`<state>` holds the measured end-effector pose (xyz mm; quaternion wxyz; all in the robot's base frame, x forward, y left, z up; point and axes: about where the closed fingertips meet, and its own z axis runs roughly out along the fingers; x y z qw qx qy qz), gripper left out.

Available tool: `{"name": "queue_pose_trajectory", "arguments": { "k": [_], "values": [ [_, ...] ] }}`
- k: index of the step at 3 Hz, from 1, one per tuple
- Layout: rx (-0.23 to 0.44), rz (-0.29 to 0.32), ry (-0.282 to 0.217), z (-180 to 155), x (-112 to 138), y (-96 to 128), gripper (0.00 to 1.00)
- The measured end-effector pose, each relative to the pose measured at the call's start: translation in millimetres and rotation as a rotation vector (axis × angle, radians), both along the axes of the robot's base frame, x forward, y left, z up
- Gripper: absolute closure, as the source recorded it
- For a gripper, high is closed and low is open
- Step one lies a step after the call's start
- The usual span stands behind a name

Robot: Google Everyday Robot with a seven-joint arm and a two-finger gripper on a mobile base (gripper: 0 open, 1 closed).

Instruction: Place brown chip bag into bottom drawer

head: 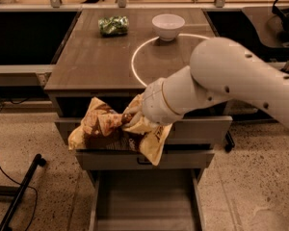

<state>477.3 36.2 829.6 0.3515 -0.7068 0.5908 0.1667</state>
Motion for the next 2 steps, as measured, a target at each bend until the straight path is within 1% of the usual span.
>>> {"name": "queue_pose_trajectory", "arguments": {
  "k": [1,2],
  "values": [
    [0.010,-0.030,-0.012,-6.8,2.3,-0.8,1.00],
    [0.009,-0.029,-0.011,-7.0,2.1,-0.8,1.00]
  ]
}}
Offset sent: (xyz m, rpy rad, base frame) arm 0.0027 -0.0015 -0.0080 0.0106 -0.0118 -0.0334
